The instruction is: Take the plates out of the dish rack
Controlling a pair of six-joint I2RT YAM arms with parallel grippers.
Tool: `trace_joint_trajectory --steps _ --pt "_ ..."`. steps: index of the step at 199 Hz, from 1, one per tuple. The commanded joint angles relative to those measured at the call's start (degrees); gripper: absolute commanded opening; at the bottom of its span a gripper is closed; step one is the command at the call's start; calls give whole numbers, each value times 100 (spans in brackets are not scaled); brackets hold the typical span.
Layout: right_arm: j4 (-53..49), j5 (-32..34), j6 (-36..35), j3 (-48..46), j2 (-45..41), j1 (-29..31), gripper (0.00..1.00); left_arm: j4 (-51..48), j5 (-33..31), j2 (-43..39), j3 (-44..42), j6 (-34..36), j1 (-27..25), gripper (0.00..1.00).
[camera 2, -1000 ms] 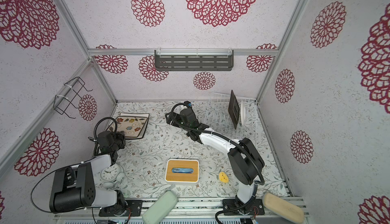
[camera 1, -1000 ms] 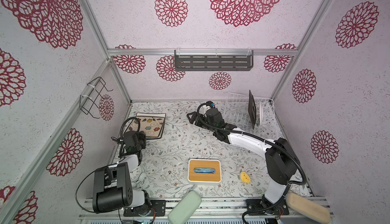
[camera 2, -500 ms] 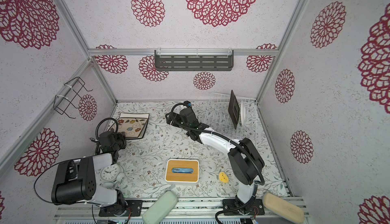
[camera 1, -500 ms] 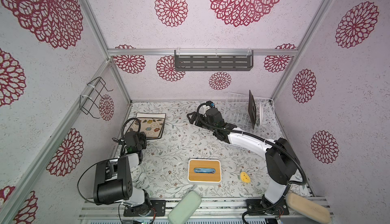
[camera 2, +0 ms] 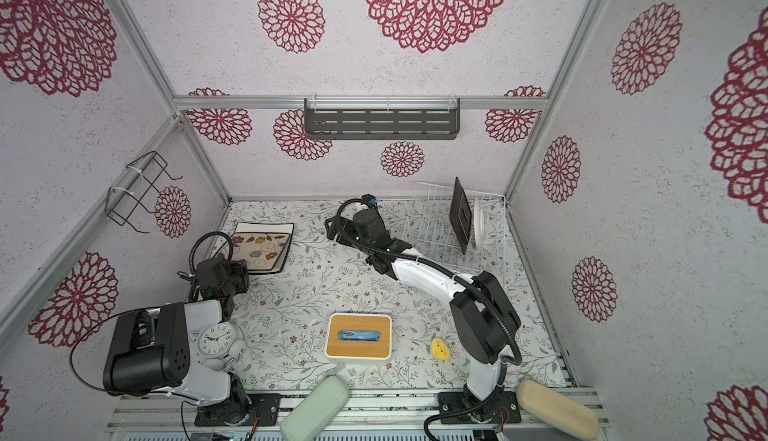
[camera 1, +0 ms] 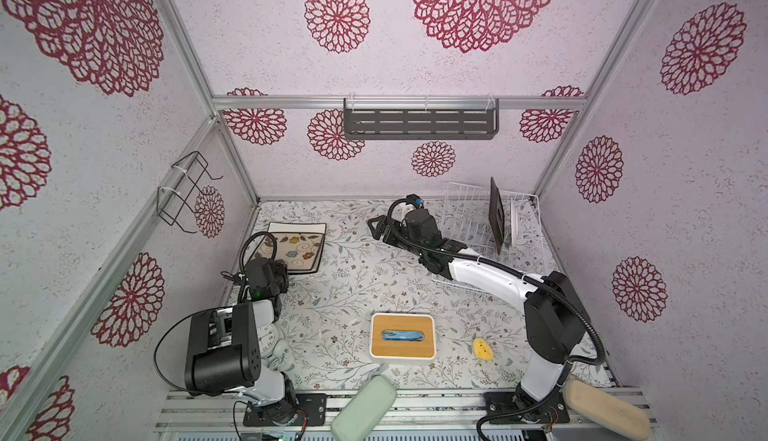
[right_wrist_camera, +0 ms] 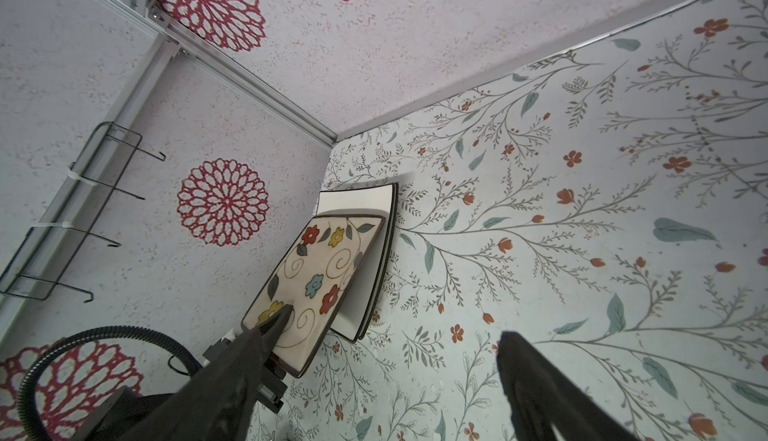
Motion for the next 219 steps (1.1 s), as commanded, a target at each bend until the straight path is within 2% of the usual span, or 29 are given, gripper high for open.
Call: trace_joint_trajectory --steps 1,77,121,196,219 --pt "100 163 -115 192 -121 24 91 1161 50 -78 379 27 46 0" --pt "107 105 -87 311 -21 50 91 1012 15 -23 390 104 46 1" --pt "81 34 -30 467 76 72 91 723 109 -57 470 96 47 28" --pt "63 35 -54 645 163 125 91 305 154 -213 487 155 37 52" --pt "81 10 -47 689 193 133 91 194 221 -230 497 231 37 56"
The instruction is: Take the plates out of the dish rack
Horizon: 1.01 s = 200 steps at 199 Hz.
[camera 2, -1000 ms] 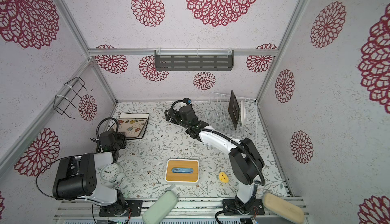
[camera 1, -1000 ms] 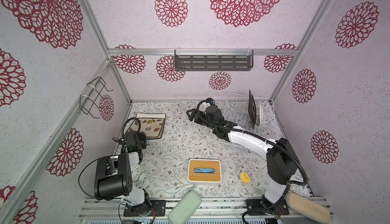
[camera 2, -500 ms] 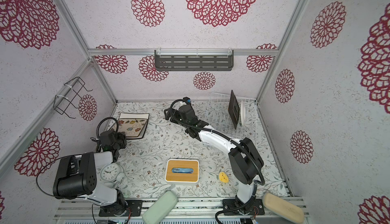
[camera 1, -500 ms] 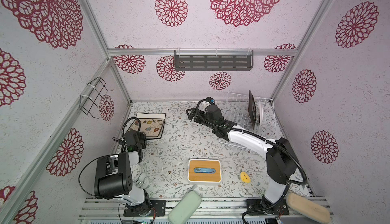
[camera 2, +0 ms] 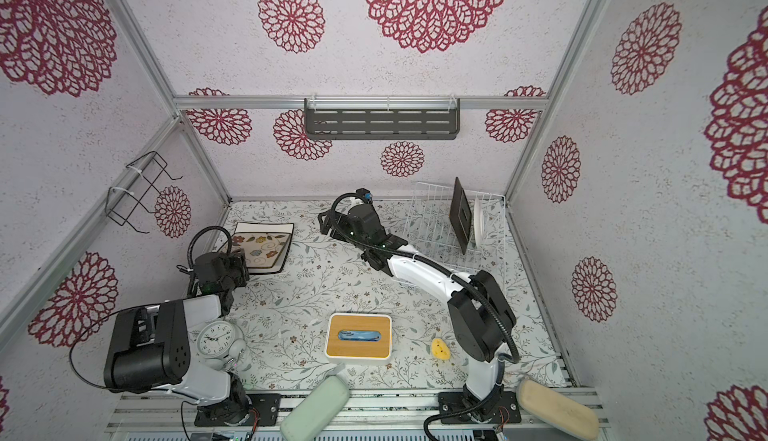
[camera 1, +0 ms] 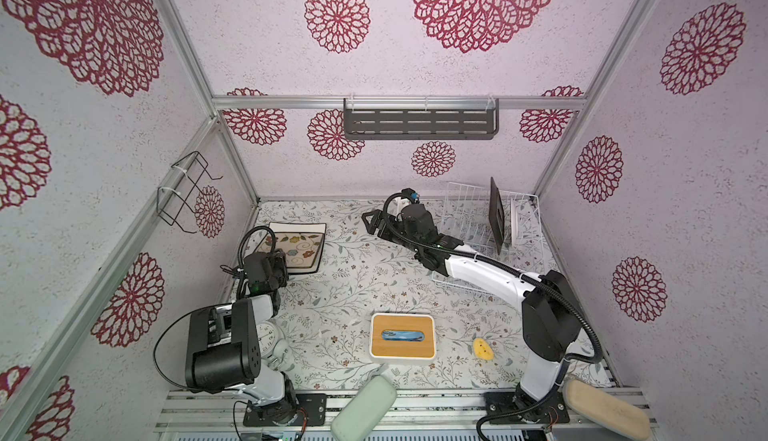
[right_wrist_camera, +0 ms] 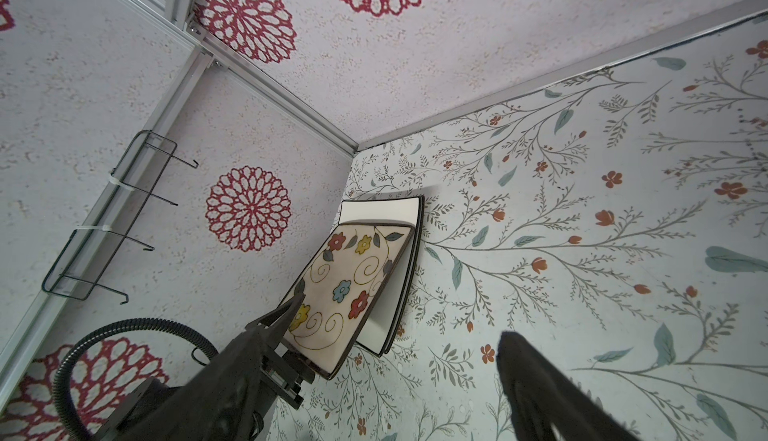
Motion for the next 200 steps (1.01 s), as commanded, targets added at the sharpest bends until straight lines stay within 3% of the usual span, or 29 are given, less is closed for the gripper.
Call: trace_joint_trajectory --steps 1,117,200 --pt "105 16 -67 277 39 35 91 316 118 -292 185 159 33 56" --pt "210 -126 38 336 160 53 91 -769 261 -600 395 550 -11 69" --pt "350 -169 103 221 191 69 91 -637 397 -667 189 509 -55 73"
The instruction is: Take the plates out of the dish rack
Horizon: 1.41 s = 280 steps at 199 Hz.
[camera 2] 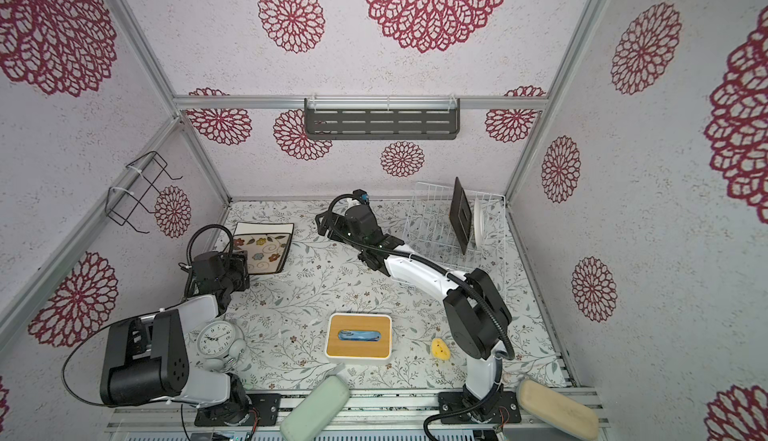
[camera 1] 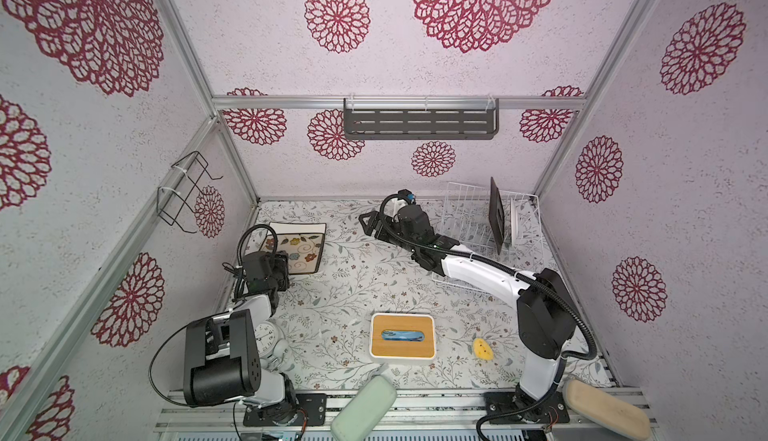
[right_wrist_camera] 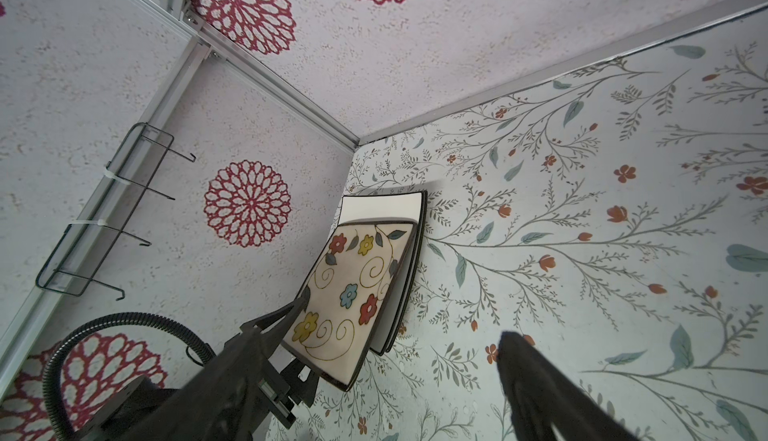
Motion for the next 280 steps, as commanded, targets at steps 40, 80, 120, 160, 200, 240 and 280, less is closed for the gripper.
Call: trace_joint_trajectory --steps 40,80,120,160,200,240,280 --pt "322 -140 107 116 60 38 91 518 125 -327 21 94 -55 75" --pt "358 -165 147 138 125 33 91 690 238 -337 -124 -24 -73 76" --pt "376 -199 219 197 214 30 91 661 315 -381 -115 3 -73 78" --pt "354 -202 227 175 188 42 91 663 434 -149 96 51 -55 79" --pt "314 -144 158 134 115 46 91 713 520 110 348 49 -47 79" --pt "305 -131 139 129 95 42 91 552 609 278 586 234 -15 80" --pt "277 -36 144 92 62 42 92 597 962 542 785 295 42 80"
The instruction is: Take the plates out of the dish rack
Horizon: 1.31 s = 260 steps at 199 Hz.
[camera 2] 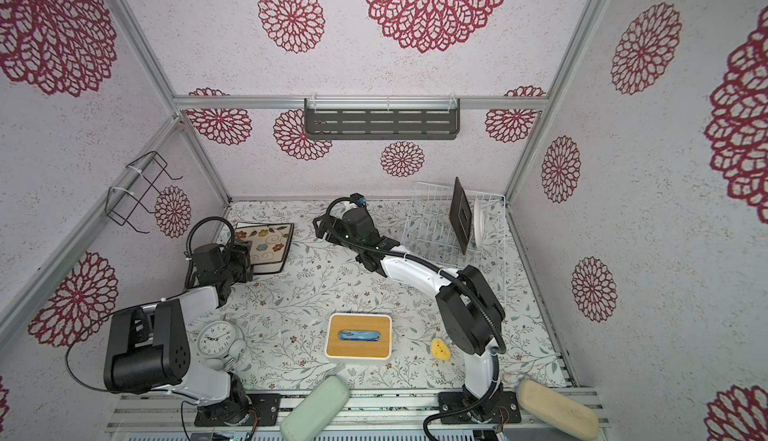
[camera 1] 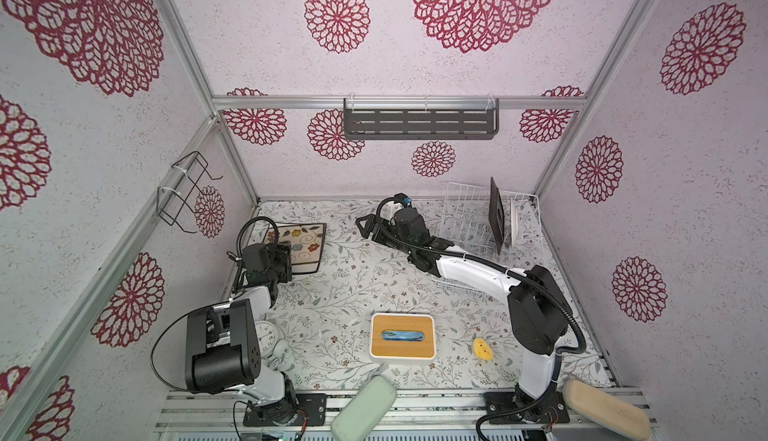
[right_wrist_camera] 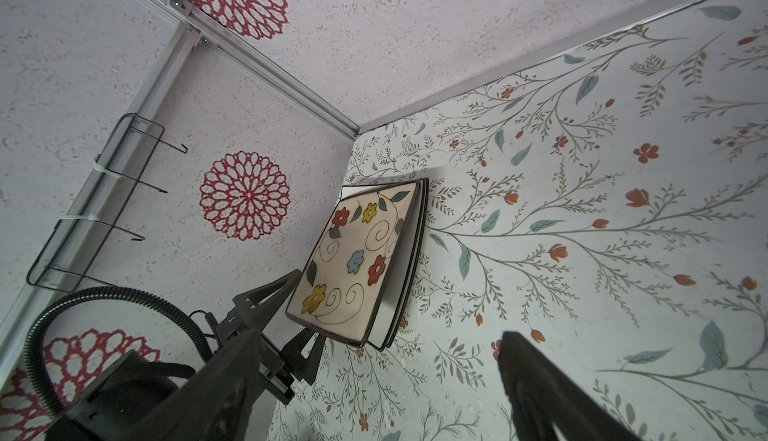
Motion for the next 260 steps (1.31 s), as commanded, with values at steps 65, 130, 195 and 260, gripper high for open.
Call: trace_joint_trajectory --steps 65,130,195,260 --pt "105 106 -6 68 -239 29 92 320 341 48 271 260 126 80" --pt "106 115 25 60 -234 31 92 131 367 -135 181 473 139 81" --pt "150 106 33 -16 -298 26 92 -186 280 -427 195 751 204 83" --pt "139 123 12 -75 -358 33 92 -402 439 -425 357 861 284 84"
